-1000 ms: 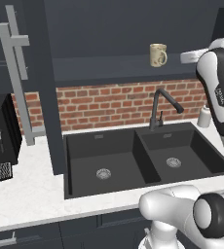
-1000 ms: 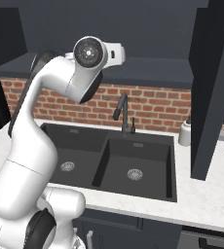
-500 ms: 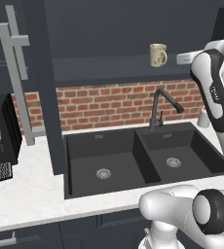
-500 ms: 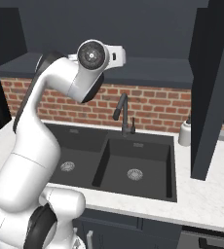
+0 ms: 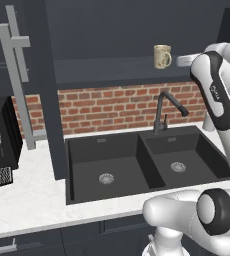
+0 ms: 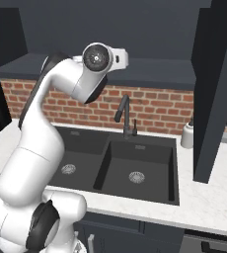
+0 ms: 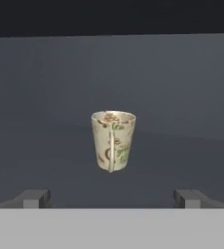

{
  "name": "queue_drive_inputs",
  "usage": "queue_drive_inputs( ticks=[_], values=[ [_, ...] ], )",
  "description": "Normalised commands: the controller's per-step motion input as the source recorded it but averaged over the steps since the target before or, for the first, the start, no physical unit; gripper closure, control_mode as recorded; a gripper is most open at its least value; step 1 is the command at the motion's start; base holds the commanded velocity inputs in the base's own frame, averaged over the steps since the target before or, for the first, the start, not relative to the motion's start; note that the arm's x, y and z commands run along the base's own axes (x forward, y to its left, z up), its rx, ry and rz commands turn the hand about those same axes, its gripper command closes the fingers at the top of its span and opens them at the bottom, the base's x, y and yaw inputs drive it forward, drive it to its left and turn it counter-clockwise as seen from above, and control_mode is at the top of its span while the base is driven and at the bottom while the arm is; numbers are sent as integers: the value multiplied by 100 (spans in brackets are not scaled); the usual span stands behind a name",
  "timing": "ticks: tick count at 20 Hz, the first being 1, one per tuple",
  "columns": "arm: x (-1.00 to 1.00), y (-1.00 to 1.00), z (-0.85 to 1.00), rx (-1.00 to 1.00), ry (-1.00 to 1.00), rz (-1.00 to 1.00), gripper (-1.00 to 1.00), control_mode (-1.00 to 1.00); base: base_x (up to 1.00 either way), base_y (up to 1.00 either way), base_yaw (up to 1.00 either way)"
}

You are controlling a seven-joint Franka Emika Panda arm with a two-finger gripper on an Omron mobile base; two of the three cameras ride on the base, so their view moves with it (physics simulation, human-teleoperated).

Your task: Gather all objects into one cabinet and sort the glasses and bowls to opposite sides.

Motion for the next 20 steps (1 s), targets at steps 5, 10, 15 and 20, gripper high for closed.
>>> queue_drive_inputs(
  ticks=[5,10,15,20],
  values=[
    [20,5,-10,3,0,0,-100,-100,0,0,0],
    [27,14,-3,8,0,0,-100,-100,0,0,0],
    [33,14,-1,10,0,0,-100,-100,0,0,0],
    [43,5,-4,10,0,1,-100,-100,0,0,0]
  ],
)
